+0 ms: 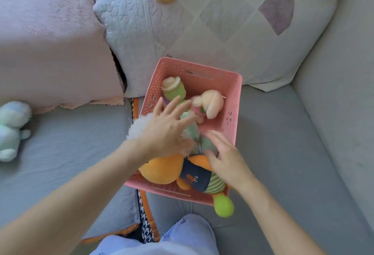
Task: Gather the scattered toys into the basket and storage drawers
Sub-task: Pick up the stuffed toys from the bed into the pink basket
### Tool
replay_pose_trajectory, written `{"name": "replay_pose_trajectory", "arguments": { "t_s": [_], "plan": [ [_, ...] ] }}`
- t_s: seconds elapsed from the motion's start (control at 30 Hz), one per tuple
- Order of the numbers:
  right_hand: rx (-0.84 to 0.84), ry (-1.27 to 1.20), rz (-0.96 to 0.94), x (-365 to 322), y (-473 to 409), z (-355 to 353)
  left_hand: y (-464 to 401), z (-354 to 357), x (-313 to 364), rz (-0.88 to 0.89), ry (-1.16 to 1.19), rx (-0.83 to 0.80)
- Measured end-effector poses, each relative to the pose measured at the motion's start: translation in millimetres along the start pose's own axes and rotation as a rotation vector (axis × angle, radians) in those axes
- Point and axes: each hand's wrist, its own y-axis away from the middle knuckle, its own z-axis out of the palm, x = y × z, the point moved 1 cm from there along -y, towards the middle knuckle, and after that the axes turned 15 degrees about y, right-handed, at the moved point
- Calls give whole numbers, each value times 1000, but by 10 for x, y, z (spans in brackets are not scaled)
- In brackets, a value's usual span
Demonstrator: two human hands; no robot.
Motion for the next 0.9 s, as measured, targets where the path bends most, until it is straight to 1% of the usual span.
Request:
{"name": "replay_pose_trajectory", "arguments": {
  "t_s": [0.03, 0.07, 0.1, 0.13, 0.17, 0.23, 0.33, 0.43, 0.5, 0.6, 0.67, 0.73, 0.8, 0.87, 0.9],
  "plan": [
    [-97, 15, -40, -12, 48, 41, 70, -47, -162, -129, -37, -134],
    [-219, 50, -89, -21, 103, 96, 155, -59, -287, -234, -22, -286],
    [-329, 124, -160, -39, 156, 168, 249, -44, -357, -271, -1, -398],
    [-404, 225, -233, -48, 213, 240, 339, 3, -366, -253, -3, -469],
    [-437, 321, -273, -47, 250, 323, 405, 64, -353, -226, -17, -489],
    [-425, 429, -258, -17, 262, 474, 452, 215, -316, -199, -95, -446],
    [-426, 487, -156, -14, 144, 723, 367, 563, -320, -219, -223, -362],
    [-490, 599, -65, 25, -53, 1032, 235, 951, -339, -271, -332, -360],
    [-516, 687, -75, 77, -137, 1166, 222, 1145, -355, -314, -356, -344],
    [-512, 751, -138, 127, -165, 1087, 230, 1246, -429, -347, -317, -294],
    [-459, 739, -137, 138, -96, 946, 246, 1199, -425, -319, -264, -295],
    [-367, 671, -76, 170, -31, 816, 261, 1094, -461, -272, -139, -271],
    [-282, 564, -7, 178, -36, 737, 325, 935, -562, -225, 9, -232],
    [-215, 422, 56, 158, -155, 726, 437, 789, -676, -207, 65, -211],
    [-198, 356, 79, 134, -261, 731, 484, 739, -709, -226, 69, -235]
  ]
}}
